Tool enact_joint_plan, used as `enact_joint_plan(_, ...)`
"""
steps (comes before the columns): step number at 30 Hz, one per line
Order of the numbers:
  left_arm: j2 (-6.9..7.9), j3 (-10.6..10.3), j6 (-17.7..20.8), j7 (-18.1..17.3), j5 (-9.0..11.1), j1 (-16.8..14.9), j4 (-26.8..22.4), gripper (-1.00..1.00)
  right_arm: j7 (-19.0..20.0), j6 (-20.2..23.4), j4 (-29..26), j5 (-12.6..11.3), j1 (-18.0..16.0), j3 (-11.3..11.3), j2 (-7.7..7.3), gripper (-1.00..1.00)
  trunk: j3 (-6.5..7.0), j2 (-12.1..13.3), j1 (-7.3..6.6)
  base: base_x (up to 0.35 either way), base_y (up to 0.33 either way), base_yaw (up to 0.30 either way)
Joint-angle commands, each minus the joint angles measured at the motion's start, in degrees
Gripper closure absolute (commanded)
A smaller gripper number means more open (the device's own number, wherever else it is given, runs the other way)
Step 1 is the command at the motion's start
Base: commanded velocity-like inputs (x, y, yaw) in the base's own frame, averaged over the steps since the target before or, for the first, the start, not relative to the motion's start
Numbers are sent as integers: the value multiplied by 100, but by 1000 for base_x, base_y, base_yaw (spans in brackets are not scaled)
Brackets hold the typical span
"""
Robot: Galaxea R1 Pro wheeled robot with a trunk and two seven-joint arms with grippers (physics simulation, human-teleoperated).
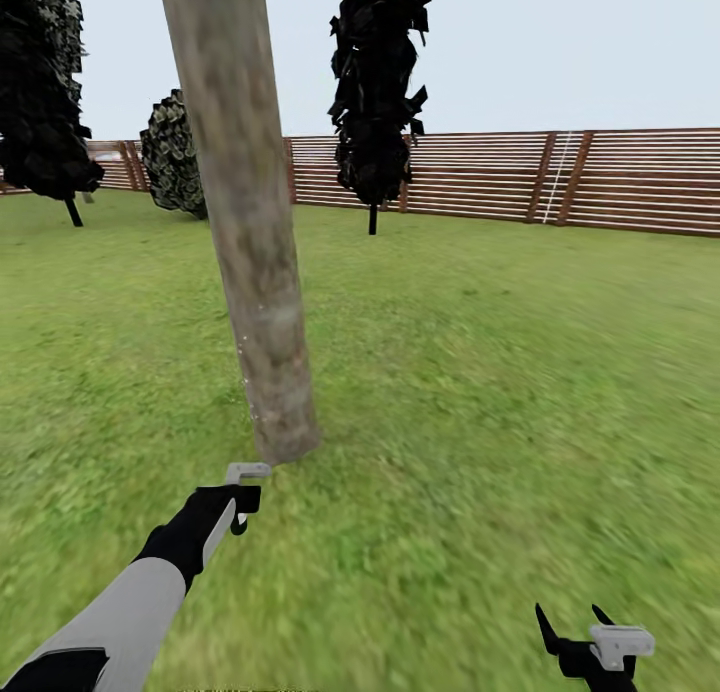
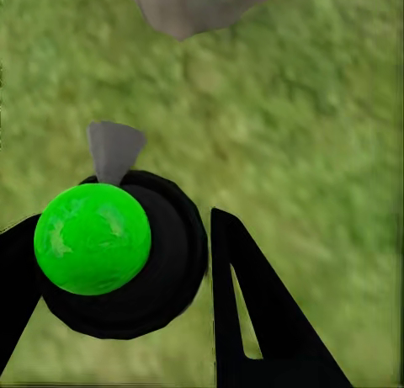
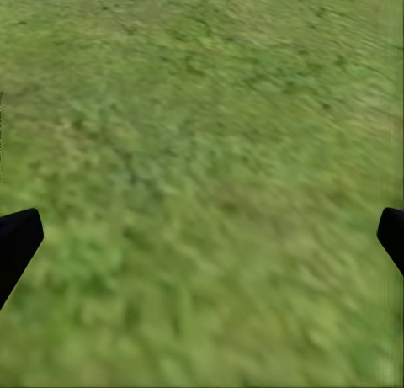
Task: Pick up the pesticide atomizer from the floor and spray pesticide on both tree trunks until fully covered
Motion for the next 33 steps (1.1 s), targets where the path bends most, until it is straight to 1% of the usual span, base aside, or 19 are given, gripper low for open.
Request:
enact_joint_plan(1, -2, 16, 32, -4, -32, -2, -9, 100, 38, -29, -3, 38, -10, -46, 5, -100, -5, -2, -1, 0, -277, 250)
enact_joint_plan(20, -1, 16, 32, -4, -41, -2, -9, 100, 40, -27, -6, 38, -6, -46, 5, -100, -5, -2, -1, 0, -277, 272)
enact_joint_plan(33, 2, 16, 32, -4, -41, -3, -9, 100, 38, -30, -4, 38, -8, -46, 5, -100, -5, -2, -1, 0, -277, 22)
